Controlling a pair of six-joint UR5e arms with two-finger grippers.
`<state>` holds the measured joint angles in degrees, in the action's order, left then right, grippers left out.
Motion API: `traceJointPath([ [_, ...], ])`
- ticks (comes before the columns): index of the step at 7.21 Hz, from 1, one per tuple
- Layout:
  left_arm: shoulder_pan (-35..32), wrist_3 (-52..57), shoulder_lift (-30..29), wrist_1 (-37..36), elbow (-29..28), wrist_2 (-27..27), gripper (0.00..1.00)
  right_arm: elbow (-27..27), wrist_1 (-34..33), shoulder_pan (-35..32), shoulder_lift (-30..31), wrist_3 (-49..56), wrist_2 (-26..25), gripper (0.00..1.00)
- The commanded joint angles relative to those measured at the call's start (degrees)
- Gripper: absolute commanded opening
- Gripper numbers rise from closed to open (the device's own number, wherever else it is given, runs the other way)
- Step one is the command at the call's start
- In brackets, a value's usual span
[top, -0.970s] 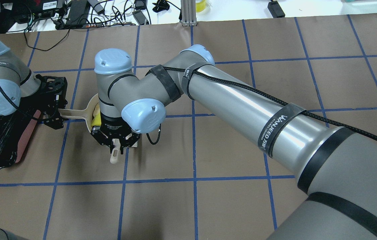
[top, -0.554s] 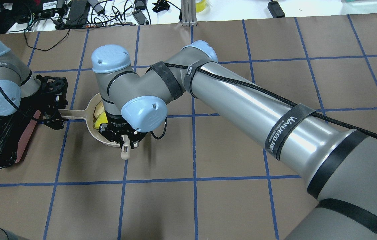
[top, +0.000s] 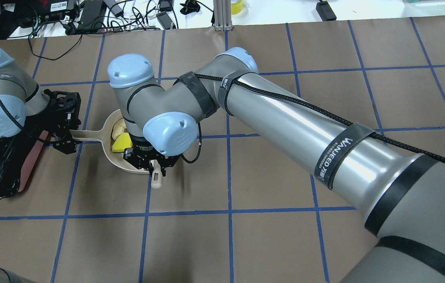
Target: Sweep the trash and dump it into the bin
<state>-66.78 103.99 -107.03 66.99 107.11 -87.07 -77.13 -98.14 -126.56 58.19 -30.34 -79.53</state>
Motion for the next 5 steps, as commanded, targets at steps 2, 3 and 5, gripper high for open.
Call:
traceJointPath([
  [2, -3.43, -3.77, -0.02, -1.14, 0.12, -2.22, 0.11, -0.92, 2.51, 2.37, 0.88, 2.31, -4.41, 0.00],
  [3, -3.80, -4.05, -0.02, -1.24, 0.12, -2.23, 0.11, -2.05, 1.82, 2.37, 1.05, 2.39, -4.93, 0.00],
  [5, -3.89, -4.05, -0.02, -2.03, 0.99, -2.23, 0.11, -2.15, 1.64, 2.37, 0.88, 1.61, -3.89, 0.00],
])
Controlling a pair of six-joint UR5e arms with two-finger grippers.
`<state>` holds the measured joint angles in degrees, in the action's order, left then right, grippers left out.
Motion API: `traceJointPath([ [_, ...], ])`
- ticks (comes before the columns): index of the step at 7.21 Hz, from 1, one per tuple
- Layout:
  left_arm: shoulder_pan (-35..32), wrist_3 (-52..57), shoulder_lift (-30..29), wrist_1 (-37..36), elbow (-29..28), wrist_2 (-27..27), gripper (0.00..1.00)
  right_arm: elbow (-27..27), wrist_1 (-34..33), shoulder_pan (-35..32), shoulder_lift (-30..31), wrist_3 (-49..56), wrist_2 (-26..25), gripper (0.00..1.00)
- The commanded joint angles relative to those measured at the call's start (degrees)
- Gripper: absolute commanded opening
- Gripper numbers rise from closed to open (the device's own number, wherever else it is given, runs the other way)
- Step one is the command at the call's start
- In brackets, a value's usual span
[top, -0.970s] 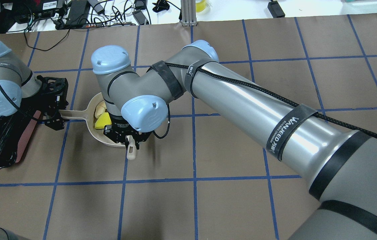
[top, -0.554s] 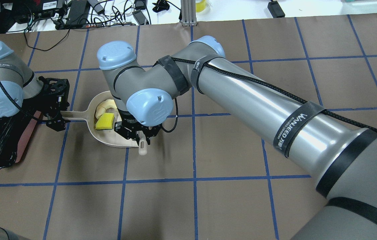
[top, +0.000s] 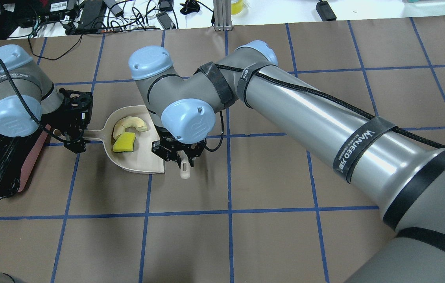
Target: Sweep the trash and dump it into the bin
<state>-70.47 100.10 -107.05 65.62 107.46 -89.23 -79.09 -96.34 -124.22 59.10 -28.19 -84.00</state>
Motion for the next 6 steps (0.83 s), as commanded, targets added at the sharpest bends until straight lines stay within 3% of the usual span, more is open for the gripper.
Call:
traceJointPath([
  [1, -0.11, -0.17, 0.00, -2.41, 1.86, -0.07, 0.12, -0.28, -0.25, -0.06, -0.47, -0.99, 1.55, 0.00],
  [3, -0.11, -0.09, 0.09, -3.31, 2.40, -0.07, 0.11, -0.45, -3.03, -0.41, -1.18, -1.60, 8.63, 0.00],
  [6, -0.11, 0.18, 0.18, -3.39, 2.49, 0.02, 0.12, -0.36, -7.17, -1.90, -2.23, -5.63, 14.80, 0.00],
])
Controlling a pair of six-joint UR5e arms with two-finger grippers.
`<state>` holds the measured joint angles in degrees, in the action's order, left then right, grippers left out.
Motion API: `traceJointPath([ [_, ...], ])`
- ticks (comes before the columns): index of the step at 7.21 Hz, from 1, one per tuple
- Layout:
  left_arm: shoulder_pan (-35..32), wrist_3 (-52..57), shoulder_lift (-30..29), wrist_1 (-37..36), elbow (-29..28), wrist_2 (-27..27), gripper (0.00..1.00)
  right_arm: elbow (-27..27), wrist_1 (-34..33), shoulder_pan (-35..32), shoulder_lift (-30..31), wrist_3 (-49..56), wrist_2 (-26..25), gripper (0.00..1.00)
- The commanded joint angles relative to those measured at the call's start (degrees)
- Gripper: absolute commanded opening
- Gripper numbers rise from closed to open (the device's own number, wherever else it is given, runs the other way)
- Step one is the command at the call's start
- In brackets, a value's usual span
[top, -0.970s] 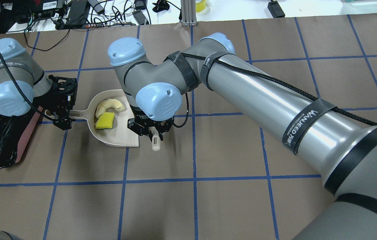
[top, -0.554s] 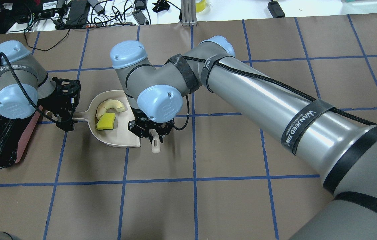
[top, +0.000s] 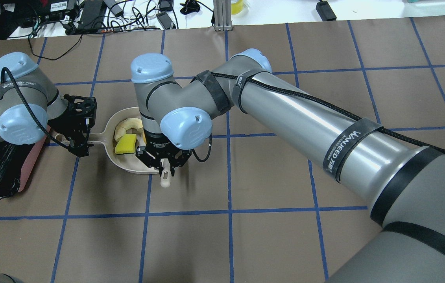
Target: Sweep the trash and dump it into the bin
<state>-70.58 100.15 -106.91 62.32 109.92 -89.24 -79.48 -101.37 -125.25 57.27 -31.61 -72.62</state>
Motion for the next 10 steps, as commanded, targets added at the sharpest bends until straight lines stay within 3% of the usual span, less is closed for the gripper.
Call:
traceJointPath([
  [1, 0.00, 0.22, 0.04, -0.09, 0.03, 0.03, 0.11, 0.03, -2.87, -1.13, -0.40, -3.01, 3.97, 0.00],
  [5, 1.40, 1.89, 0.13, -0.70, 0.47, 1.26, 0.09, -0.06, -2.78, -1.14, -0.32, -2.15, 2.40, 0.00],
  [6, 3.41, 2.15, 0.04, -0.45, 1.08, 5.44, 0.09, -0.06, -2.61, -1.05, -0.32, -1.01, -0.30, 0.00],
  [8, 5.88, 3.99, -0.05, -2.89, 3.98, 7.67, 0.09, -0.14, -1.82, 1.04, 0.29, 0.39, -6.36, 0.00],
  [10, 5.98, 4.00, -0.05, -2.90, 4.25, 9.52, 0.09, -0.41, 1.59, 9.27, 3.18, 1.28, -11.92, 0.00],
])
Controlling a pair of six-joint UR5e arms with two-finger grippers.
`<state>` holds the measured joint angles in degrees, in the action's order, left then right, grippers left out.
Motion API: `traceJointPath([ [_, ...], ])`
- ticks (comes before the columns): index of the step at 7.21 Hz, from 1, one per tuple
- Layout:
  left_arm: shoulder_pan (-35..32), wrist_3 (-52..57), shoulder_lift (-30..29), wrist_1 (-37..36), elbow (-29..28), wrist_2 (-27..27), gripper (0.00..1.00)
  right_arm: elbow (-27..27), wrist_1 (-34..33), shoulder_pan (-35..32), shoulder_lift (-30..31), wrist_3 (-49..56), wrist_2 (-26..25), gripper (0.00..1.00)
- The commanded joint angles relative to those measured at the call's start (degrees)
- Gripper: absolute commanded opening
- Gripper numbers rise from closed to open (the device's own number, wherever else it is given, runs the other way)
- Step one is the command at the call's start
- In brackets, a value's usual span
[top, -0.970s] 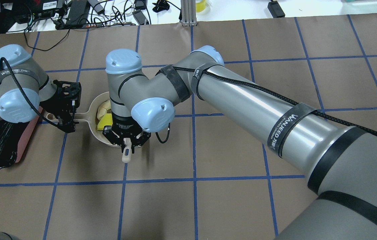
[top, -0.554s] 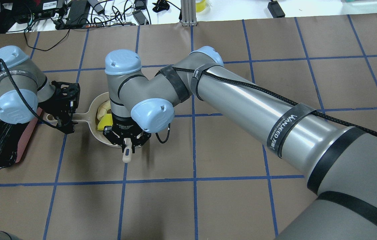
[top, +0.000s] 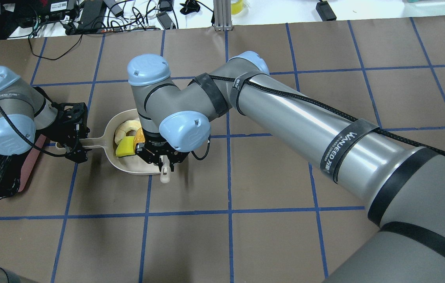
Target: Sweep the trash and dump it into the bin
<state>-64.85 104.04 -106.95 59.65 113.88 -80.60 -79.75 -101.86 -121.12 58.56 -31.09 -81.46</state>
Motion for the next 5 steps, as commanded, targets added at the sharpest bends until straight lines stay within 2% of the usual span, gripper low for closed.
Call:
traceJointPath([
  [1, 1.12, 0.11, 0.07, -0.23, 0.21, 1.06, 0.08, -1.01, 3.75, 10.07, 4.17, 2.60, -3.26, 0.00],
  [3, 4.97, 0.46, 0.07, 0.64, -0.06, 5.96, 0.06, -7.05, 2.03, 20.17, 6.38, 14.25, -11.21, 0.00],
  [4, 5.69, 0.47, 0.07, 0.73, 0.20, 7.55, 0.05, -9.08, -1.64, 26.49, 6.47, 18.83, -13.00, 0.00],
  [5, 5.87, 0.38, 0.07, 0.82, 0.29, 7.91, 0.04, -9.36, -2.46, 30.99, 7.43, 23.31, -13.45, 0.00],
])
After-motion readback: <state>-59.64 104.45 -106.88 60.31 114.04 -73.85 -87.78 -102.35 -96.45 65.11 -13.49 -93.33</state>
